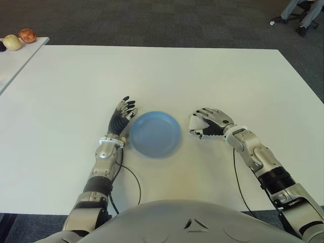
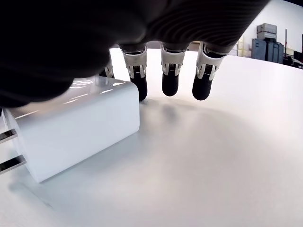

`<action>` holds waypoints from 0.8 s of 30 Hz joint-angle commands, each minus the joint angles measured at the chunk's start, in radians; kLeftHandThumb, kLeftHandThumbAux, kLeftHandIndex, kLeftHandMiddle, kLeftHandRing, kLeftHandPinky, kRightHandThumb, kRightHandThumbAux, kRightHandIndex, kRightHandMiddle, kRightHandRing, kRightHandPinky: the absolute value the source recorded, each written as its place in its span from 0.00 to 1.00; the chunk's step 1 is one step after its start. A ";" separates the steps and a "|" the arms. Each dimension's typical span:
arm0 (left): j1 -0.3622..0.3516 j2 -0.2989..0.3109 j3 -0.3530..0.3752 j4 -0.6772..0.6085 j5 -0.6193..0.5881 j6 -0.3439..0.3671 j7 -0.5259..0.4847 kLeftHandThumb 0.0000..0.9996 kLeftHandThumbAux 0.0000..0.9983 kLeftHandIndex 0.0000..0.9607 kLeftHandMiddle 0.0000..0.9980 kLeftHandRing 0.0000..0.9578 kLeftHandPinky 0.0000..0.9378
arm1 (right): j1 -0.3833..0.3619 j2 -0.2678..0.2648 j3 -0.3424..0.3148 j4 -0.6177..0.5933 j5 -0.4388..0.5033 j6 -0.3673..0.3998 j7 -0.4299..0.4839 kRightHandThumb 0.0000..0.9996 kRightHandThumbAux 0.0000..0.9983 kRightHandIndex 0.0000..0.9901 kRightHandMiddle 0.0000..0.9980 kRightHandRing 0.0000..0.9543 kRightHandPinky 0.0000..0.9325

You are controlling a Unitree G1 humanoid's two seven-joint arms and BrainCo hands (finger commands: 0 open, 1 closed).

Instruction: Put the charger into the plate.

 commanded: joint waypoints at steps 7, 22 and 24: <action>0.042 -0.012 -0.013 0.047 0.003 0.030 -0.010 0.00 0.55 0.09 0.21 0.20 0.20 | 0.019 -0.005 0.017 0.020 0.006 -0.013 0.009 0.31 0.12 0.00 0.00 0.00 0.00; 0.058 -0.014 -0.014 0.011 0.004 0.058 -0.005 0.00 0.55 0.08 0.20 0.19 0.18 | 0.028 -0.010 0.024 0.011 -0.002 -0.009 0.013 0.32 0.12 0.00 0.00 0.00 0.00; 0.058 -0.013 -0.015 0.010 0.005 0.060 -0.006 0.00 0.55 0.08 0.19 0.19 0.18 | 0.029 -0.011 0.024 0.010 -0.002 -0.009 0.013 0.32 0.12 0.00 0.00 0.00 0.00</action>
